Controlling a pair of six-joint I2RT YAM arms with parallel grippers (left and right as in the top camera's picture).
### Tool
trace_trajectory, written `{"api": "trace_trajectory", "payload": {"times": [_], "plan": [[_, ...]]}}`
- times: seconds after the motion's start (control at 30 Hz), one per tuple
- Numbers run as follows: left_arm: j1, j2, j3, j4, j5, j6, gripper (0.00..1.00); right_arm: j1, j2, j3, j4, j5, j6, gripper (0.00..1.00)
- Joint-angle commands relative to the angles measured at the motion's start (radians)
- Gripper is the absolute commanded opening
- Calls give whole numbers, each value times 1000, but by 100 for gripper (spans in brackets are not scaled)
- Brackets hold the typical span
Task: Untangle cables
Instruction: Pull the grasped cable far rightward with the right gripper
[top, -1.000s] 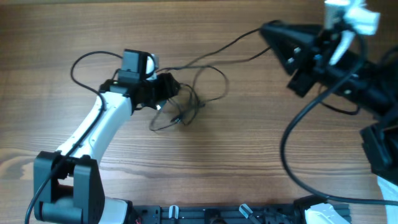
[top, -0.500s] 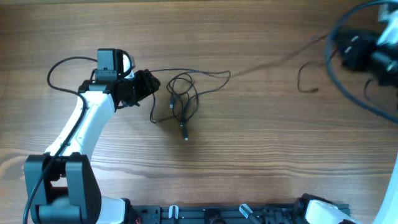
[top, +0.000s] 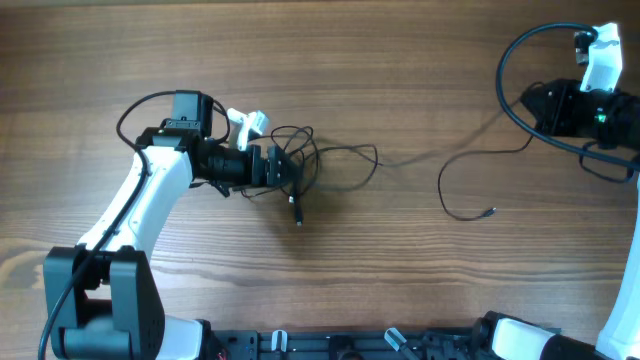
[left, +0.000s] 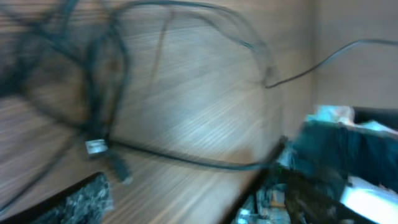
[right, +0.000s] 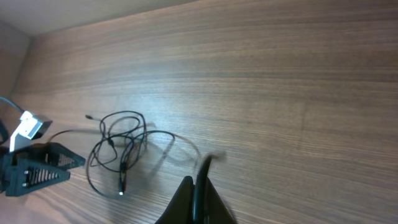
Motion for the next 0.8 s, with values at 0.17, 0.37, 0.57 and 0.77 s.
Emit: {"api": "trace_trajectory", "payload": {"times": [0.17, 0.37, 0.57, 0.77], "plan": [[71, 9, 2, 203, 445, -13, 100, 3, -1, 4, -11, -51, -32, 4], [95, 9, 2, 581, 256, -541, 100, 30, -1, 4, -124, -597, -527, 5], [-140, 10, 2, 463, -223, -540, 100, 26, -38, 4, 515, -271, 162, 10], [-293, 61, 2, 374, -569, -540, 100, -15, -121, 4, 645, 328, 409, 8]]}}
